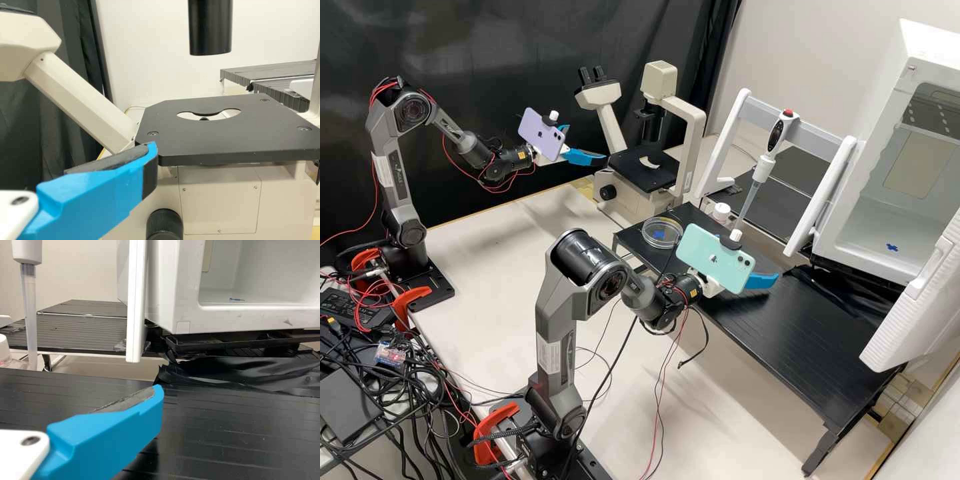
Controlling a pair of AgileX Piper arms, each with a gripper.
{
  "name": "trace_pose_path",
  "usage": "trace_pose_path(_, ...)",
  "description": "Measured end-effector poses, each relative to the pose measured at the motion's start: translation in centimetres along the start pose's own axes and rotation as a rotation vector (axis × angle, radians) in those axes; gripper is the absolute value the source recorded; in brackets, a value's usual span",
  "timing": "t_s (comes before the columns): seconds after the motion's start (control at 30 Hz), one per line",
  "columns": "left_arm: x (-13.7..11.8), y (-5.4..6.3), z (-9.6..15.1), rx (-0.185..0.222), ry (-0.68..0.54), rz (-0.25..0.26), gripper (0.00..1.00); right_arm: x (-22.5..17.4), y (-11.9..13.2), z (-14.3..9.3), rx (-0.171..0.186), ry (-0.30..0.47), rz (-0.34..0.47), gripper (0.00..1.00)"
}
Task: Move the petri dish to the incubator
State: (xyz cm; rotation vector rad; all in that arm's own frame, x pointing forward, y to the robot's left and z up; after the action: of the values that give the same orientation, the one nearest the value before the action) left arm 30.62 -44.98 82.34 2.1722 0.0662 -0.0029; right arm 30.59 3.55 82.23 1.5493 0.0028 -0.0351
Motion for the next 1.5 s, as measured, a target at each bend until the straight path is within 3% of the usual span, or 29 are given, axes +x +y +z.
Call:
trace_pose_path(0.4,0.0,0.0,0.0,0.0,0.0,0.0,1.0,-0.4,-0.3,0.3,0.002,-0.01,-0.01,1.0)
trace_pose_path(0.53,0.0,0.0,0.0,0.0,0.0,0.0,1.0,-1.5,-0.2,0.2,0.037,-0.006,-0.012,1.0)
trace_pose_path(0.7,0.0,0.0,0.0,0.0,0.0,0.0,1.0,-3.4,0.3,-0.6,0.065,0.055,0.02,1.0)
trace_pose_path(0.9,0.0,0.0,0.0,0.0,0.0,0.0,1.0,-6.0,-0.2,-2.0,0.065,0.169,0.017,1.0)
trace_pose_path(1.03,0.0,0.0,0.0,0.0,0.0,0.0,1.0,-7.0,-1.6,-3.2,0.056,0.247,-0.035,1.0)
trace_pose_path(1.2,0.0,0.0,0.0,0.0,0.0,0.0,1.0,-7.5,-4.1,-4.5,0.03,0.331,-0.155,1.0)
trace_pose_path(1.5,0.0,0.0,0.0,0.0,0.0,0.0,1.0,-6.6,-7.2,-4.9,0.004,0.346,-0.283,1.0)
